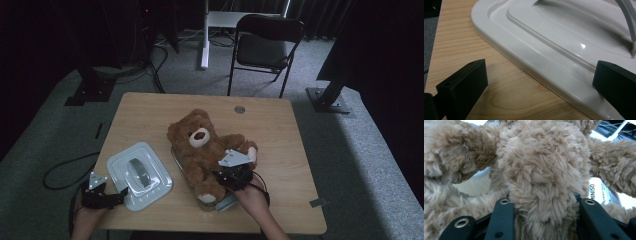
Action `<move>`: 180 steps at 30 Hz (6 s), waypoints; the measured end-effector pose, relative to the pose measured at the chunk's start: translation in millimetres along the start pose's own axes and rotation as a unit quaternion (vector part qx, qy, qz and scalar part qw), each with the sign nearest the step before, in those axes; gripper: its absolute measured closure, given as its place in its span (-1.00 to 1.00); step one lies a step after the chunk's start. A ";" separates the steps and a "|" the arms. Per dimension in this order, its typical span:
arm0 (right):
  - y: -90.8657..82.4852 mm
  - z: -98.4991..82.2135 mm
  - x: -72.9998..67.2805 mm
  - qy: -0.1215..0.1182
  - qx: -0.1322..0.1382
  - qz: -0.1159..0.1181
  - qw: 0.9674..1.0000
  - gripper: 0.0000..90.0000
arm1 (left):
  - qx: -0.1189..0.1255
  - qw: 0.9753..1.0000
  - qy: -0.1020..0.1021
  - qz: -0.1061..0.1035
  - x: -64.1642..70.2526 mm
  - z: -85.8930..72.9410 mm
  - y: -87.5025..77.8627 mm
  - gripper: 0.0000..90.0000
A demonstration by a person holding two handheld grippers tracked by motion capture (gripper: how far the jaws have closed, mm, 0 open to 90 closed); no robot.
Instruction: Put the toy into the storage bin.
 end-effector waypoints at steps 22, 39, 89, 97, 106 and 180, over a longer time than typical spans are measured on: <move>-32.8 -5.2 36.7 0.042 0.017 0.012 0.999 -0.28 | 0.006 1.000 -0.005 -0.005 2.5 3.4 1.7 -0.99; -60.8 59.6 58.1 0.081 0.102 0.003 0.991 -0.44 | 0.010 1.000 -0.008 -0.007 3.0 4.0 1.0 -0.99; 76.5 27.1 24.6 0.048 -0.173 0.075 0.981 -0.08 | 0.017 1.000 -0.001 -0.012 5.1 6.0 -1.5 -0.99; 81.4 24.9 22.2 0.035 -0.170 0.061 0.983 -0.16 | 0.017 1.000 -0.002 -0.014 5.3 5.9 -1.8 -0.99; 42.3 48.9 20.5 0.055 -0.100 0.084 0.990 -0.23 | 0.017 1.000 -0.008 -0.012 3.2 5.0 -1.1 -0.99; -70.8 -5.6 42.9 0.076 -0.044 0.115 0.989 0.41 | 0.021 1.000 -0.010 -0.012 3.5 5.4 -3.2 -0.99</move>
Point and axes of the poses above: each handheld gripper's, and its own axes: y roughly forward along the jaws, z roughly out of its top, x roughly to its right, the point moved 6 cm from there along y, roughly forward along the jaws, and after that the axes turned 1 degree about -y, right-handed, at the moved point
